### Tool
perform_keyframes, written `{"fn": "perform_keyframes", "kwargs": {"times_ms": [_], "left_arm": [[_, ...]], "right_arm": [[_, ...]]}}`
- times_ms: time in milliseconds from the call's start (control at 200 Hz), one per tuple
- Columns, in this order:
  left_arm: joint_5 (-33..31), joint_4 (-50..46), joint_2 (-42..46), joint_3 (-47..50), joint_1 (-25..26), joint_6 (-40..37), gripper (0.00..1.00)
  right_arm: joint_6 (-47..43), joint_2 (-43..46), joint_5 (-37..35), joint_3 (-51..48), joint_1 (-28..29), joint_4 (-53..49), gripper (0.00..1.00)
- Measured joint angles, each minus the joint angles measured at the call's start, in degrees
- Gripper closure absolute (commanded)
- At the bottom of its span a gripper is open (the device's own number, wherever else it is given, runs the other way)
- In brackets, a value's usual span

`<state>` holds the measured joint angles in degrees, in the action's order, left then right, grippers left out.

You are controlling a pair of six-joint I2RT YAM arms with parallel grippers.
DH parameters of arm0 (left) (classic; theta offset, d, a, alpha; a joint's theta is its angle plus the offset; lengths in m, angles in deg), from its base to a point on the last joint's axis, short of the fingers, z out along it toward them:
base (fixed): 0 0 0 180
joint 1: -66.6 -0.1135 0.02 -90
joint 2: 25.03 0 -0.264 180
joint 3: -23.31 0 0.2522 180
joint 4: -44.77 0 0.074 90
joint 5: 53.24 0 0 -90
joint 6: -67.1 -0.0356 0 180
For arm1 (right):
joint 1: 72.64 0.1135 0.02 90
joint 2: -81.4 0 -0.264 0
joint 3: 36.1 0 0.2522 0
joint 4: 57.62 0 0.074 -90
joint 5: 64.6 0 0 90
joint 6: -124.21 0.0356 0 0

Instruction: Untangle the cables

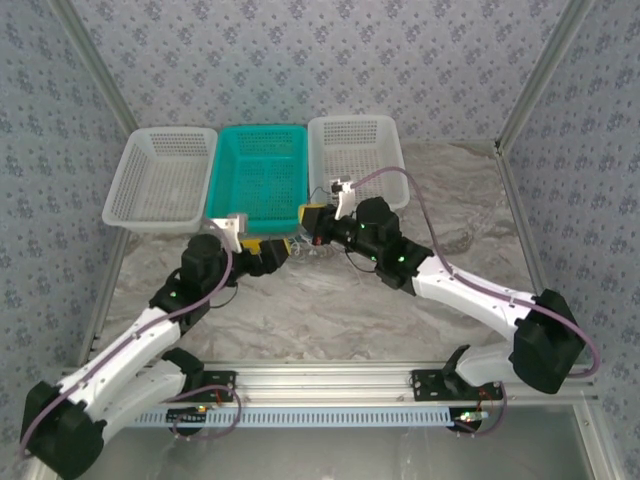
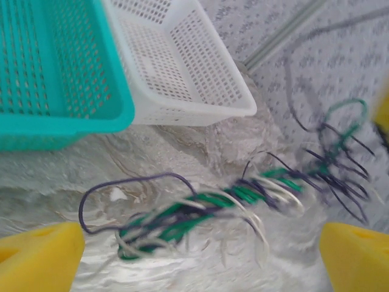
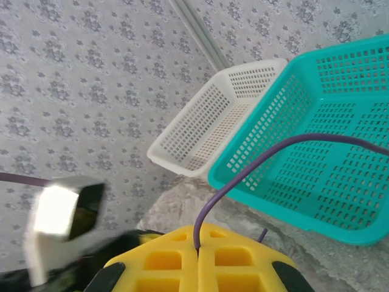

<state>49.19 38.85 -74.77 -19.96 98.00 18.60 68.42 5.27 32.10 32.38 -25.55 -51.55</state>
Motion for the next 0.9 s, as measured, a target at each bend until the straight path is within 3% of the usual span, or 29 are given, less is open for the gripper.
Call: {"fn": "perform_keyframes", "kwargs": {"times_ms": [130,160,200,290,325,465,630,899], "left_arm": [[2.6,9.5,-8.0,1.0,-1.9,12.5,0.01],[3.5,11.8,-9.7,1.0,-2.5,15.1,0.06],[4.6,15.1,-12.2,1.0,-3.4,19.1,0.25],[6.2,20.7,-16.2,1.0,-4.7,25.1,0.84],[6.6,22.1,-17.0,1.0,-4.9,26.4,1.0],[7.7,21.0,-17.1,-0.2,-5.0,26.9,1.0],[4.6,8.6,-9.7,-3.7,-5.4,19.9,1.0],[-0.3,-8.5,-0.9,-4.2,-11.4,9.7,1.0]], "right_arm": [[2.5,0.8,1.2,1.0,-0.1,-1.0,1.0],[3.0,0.9,1.4,1.2,-0.2,-1.0,1.0],[3.8,1.0,1.8,1.5,-0.3,-1.4,1.0],[4.9,1.0,2.6,2.7,-0.6,-2.4,1.0],[5.2,1.1,2.7,3.0,-0.7,-2.6,1.0],[6.2,1.8,2.6,3.2,-1.4,-4.2,1.0],[6.5,5.3,0.1,3.2,-4.1,-9.4,1.0],[10.0,19.3,-6.5,-3.3,-16.6,-15.7,1.0]]}}
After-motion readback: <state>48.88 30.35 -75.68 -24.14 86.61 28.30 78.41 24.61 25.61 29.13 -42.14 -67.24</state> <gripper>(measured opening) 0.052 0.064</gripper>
